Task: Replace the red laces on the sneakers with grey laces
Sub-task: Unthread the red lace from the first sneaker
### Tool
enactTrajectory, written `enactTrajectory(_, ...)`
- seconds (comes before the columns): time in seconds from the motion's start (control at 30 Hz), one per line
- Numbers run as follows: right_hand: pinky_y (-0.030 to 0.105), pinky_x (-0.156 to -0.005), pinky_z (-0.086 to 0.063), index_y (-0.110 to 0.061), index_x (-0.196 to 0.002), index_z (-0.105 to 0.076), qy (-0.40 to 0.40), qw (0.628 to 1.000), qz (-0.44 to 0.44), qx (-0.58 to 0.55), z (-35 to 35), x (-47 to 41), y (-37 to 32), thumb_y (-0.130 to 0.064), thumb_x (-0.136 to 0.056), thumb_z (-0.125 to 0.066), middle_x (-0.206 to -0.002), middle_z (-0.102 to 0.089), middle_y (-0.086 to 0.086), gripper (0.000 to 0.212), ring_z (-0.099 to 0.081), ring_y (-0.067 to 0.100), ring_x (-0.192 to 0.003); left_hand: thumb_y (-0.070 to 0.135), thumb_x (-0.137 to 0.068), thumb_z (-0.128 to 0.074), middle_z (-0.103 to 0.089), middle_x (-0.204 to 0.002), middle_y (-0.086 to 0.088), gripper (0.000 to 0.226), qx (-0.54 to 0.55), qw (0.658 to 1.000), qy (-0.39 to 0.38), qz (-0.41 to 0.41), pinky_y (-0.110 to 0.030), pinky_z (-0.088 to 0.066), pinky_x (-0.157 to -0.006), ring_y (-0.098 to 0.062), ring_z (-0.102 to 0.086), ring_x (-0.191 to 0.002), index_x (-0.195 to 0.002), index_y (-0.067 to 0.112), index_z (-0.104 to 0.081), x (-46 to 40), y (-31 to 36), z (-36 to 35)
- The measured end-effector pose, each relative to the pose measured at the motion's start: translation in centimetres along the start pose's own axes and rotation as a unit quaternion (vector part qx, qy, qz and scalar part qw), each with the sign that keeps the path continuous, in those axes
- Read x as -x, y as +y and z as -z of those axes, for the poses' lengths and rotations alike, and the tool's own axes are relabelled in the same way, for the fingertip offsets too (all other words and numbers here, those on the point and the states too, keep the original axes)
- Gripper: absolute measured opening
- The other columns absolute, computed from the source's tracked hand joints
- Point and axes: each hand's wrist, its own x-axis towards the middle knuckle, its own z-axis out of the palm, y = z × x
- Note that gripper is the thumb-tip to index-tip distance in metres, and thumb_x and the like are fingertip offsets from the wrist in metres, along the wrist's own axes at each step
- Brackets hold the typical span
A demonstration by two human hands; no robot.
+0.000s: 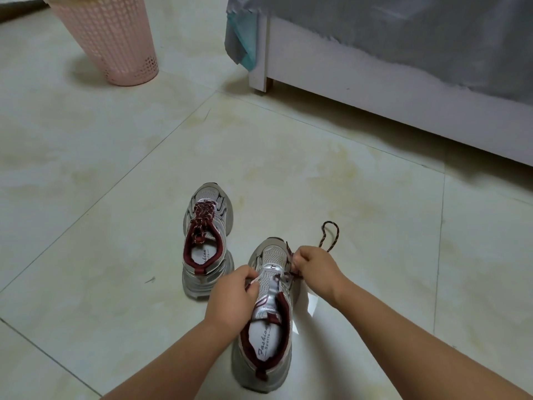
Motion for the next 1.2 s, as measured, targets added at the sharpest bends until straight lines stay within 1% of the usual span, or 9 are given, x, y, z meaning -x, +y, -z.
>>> enactTrajectory(0.13,0.029,-0.065,-0.041,-0.015,-0.073,-0.049,-0.021,0.997,-0.026,0.071,0.0,-0.3,0.6,-0.013,-0.088,-0.055,-0.085,-0.058,0.008,0.016,-0.048,0.020,-0.071,0.019,-0.089,-0.054,-0.050,-0.055,0.011,0.013,-0.004,1.000,-0.006,0.006,-0.014,-0.032,-0.044,-0.003,-0.043,-0.046,-0.099,0.021,-0.061,0.0,0.1,-0.1)
enactTrajectory(0.27,0.025,-0.062,-0.035,-0.016,-0.070,-0.050,-0.054,0.987,-0.015,0.148,-1.0,-0.2,0.8,-0.024,-0.083,-0.065,-0.075,-0.052,-0.001,0.021,-0.048,0.016,-0.073,0.018,-0.088,-0.053,-0.051,-0.058,0.012,0.013,-0.011,1.000,0.000,0.011,-0.013,-0.030,-0.045,-0.002,-0.046,-0.050,-0.098,0.021,-0.061,-0.1,0.2,-0.1)
enactTrajectory(0.47,0.029,-0.066,-0.037,-0.013,-0.067,-0.054,0.170,0.984,-0.040,-0.015,2.6,-2.0,1.4,-0.009,-0.086,-0.052,-0.069,-0.052,0.004,0.019,-0.049,0.021,-0.072,0.014,-0.090,-0.050,-0.048,-0.059,0.011,0.015,-0.016,1.000,0.015,0.014,-0.014,-0.024,-0.045,-0.004,-0.043,-0.052,-0.101,0.018,-0.060,0.1,0.0,0.1)
enactTrajectory(0.63,0.034,-0.065,-0.040,-0.012,-0.065,-0.052,0.379,0.886,-0.121,-0.240,10.0,-2.3,2.9,-0.007,-0.088,-0.049,-0.079,-0.056,0.013,0.024,-0.051,0.023,-0.073,0.013,-0.089,-0.050,-0.050,-0.059,0.009,0.015,-0.014,1.000,0.014,0.021,-0.020,-0.028,-0.047,-0.005,-0.044,-0.051,-0.101,0.018,-0.059,0.2,-0.2,0.4)
enactTrajectory(0.77,0.034,-0.077,-0.047,-0.012,-0.074,-0.040,0.357,0.725,-0.110,-0.578,14.4,-0.8,3.3,-0.009,-0.099,-0.027,-0.073,-0.051,0.005,0.028,-0.051,0.016,-0.062,0.014,-0.089,-0.051,-0.049,-0.062,0.011,0.015,-0.015,1.000,0.011,0.018,-0.018,-0.029,-0.047,-0.004,-0.044,-0.053,-0.101,0.017,-0.059,0.3,0.1,0.4)
enactTrajectory(0.83,0.027,-0.065,-0.049,-0.013,-0.072,-0.036,0.356,0.674,-0.106,-0.639,15.6,-0.3,3.4,-0.007,-0.098,-0.023,-0.065,-0.039,0.003,0.030,-0.037,0.013,-0.050,0.013,-0.089,-0.052,-0.049,-0.062,0.011,0.014,-0.015,1.000,0.010,0.016,-0.016,-0.027,-0.047,-0.004,-0.044,-0.054,-0.099,0.017,-0.060,0.2,0.2,0.4)
enactTrajectory(0.9,0.022,-0.044,-0.032,-0.015,-0.067,-0.033,0.343,0.749,-0.139,-0.550,15.0,-0.4,3.3,-0.003,-0.094,-0.023,-0.061,-0.031,0.002,0.031,-0.028,0.013,-0.041,0.012,-0.088,-0.052,-0.047,-0.061,0.011,0.013,-0.016,1.000,0.009,0.016,-0.014,-0.027,-0.045,-0.003,-0.043,-0.053,-0.098,0.016,-0.060,0.2,0.3,0.5)
enactTrajectory(1.03,0.021,-0.043,-0.027,-0.012,-0.078,-0.044,0.252,0.939,-0.107,-0.207,9.1,-0.9,3.1,-0.017,-0.094,-0.047,-0.063,-0.045,0.007,0.017,-0.036,0.016,-0.045,0.010,-0.085,-0.054,-0.048,-0.065,0.012,0.016,-0.015,1.000,0.004,0.022,-0.013,-0.027,-0.047,-0.002,-0.044,-0.056,-0.098,0.017,-0.059,0.2,0.3,0.4)
enactTrajectory(1.2,0.024,-0.064,-0.037,-0.019,-0.082,-0.058,0.030,1.000,-0.006,-0.008,0.8,-0.5,1.5,-0.028,-0.084,-0.064,-0.087,-0.058,0.000,0.011,-0.051,0.013,-0.074,0.010,-0.084,-0.056,-0.055,-0.068,0.011,0.015,-0.004,1.000,0.003,0.027,-0.016,-0.031,-0.048,-0.004,-0.049,-0.057,-0.093,0.021,-0.060,0.3,0.3,0.5)
